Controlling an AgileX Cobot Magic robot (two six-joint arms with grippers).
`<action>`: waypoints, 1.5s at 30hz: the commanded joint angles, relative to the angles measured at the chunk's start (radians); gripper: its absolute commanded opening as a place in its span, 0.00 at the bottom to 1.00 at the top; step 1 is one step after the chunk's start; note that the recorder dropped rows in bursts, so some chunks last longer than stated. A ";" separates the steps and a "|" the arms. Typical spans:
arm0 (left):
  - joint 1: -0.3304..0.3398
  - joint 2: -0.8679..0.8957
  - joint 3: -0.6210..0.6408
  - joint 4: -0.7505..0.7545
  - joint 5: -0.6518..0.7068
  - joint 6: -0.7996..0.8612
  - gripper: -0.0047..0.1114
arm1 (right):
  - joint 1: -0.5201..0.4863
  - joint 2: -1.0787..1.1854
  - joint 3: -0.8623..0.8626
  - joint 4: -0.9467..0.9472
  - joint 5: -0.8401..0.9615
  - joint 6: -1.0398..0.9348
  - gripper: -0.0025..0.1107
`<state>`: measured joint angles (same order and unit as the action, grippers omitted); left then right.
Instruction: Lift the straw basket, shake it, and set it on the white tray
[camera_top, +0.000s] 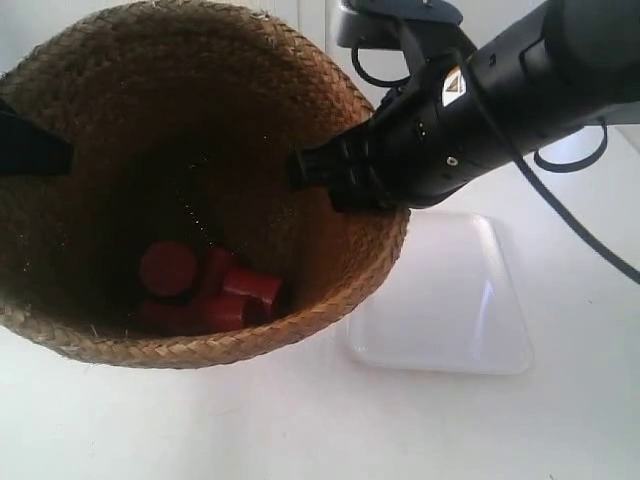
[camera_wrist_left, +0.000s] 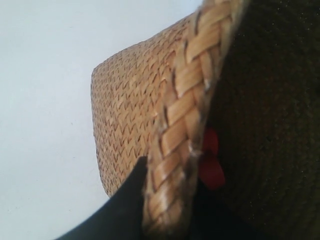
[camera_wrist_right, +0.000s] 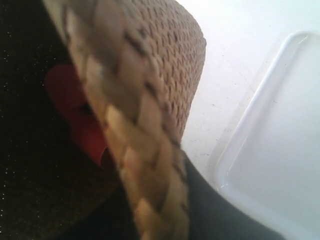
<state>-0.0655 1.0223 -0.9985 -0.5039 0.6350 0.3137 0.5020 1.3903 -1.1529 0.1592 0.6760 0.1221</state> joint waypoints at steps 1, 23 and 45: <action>0.002 0.003 0.000 0.000 -0.020 0.060 0.04 | -0.004 -0.012 0.004 -0.062 -0.029 -0.026 0.02; 0.014 -0.019 -0.023 -0.040 0.064 0.030 0.04 | 0.025 -0.070 0.025 -0.082 -0.013 -0.030 0.02; 0.014 -0.026 0.078 -0.071 -0.040 0.086 0.04 | 0.025 -0.003 0.058 -0.069 -0.080 0.017 0.02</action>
<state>-0.0489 1.0113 -0.9197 -0.5559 0.5868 0.3783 0.5285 1.3804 -1.0978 0.1288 0.6168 0.1513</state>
